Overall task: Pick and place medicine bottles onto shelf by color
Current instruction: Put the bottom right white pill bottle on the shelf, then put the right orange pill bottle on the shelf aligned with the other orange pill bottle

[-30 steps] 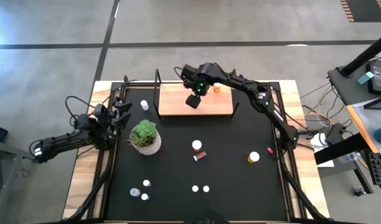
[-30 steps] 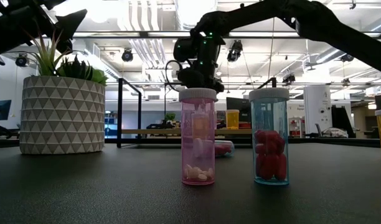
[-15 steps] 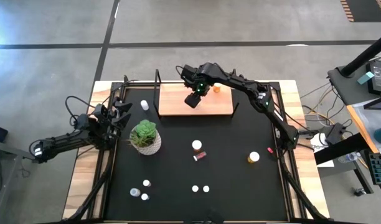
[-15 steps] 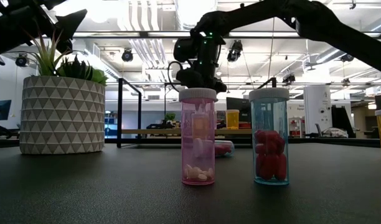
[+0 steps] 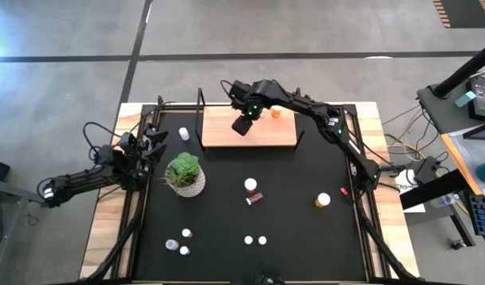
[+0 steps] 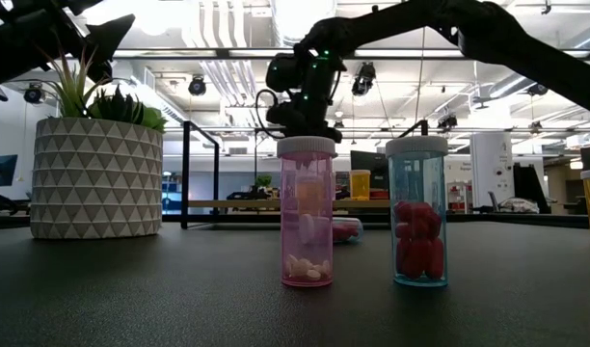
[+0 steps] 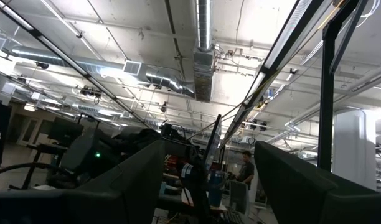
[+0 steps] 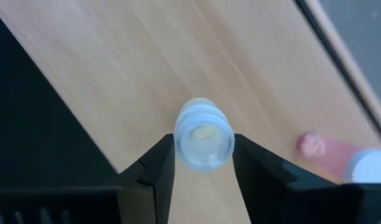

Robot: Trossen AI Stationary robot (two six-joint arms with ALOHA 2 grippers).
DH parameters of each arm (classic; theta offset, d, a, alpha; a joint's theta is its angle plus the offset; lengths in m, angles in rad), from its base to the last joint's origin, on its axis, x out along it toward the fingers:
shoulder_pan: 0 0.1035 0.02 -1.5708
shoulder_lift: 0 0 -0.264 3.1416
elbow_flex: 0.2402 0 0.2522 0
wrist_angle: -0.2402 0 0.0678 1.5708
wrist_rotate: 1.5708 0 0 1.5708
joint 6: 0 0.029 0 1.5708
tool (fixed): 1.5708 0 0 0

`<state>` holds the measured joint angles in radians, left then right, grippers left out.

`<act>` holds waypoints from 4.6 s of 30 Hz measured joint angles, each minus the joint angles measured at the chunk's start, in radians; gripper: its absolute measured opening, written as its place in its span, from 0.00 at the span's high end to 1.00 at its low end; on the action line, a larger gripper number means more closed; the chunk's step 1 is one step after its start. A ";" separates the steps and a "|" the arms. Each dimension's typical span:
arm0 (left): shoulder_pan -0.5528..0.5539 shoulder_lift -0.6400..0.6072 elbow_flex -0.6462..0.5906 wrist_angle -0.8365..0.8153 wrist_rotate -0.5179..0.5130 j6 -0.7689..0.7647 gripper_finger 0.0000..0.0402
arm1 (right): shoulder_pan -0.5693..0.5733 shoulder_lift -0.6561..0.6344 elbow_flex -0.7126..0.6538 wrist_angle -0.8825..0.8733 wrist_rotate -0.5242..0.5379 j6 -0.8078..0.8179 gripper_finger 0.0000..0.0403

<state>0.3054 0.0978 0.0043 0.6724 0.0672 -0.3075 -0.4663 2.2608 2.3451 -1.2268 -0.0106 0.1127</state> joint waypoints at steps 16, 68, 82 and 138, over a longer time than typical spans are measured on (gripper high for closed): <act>0.000 0.000 0.000 0.000 0.000 0.000 0.42 | -0.053 0.000 0.000 0.021 0.013 -0.145 0.65; 0.000 0.000 0.000 0.000 0.000 0.000 0.42 | -0.100 0.042 0.001 0.121 0.013 -0.118 0.41; 0.000 0.000 0.000 0.000 0.000 0.000 0.42 | -0.067 -0.152 0.003 0.008 0.038 0.044 0.28; 0.000 0.000 0.000 0.000 0.000 0.000 0.42 | 0.907 -1.109 -1.388 -0.030 -0.024 1.850 0.39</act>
<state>0.3054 0.0976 0.0044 0.6724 0.0673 -0.3074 0.4407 1.1515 0.9571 -1.2564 -0.0345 1.9622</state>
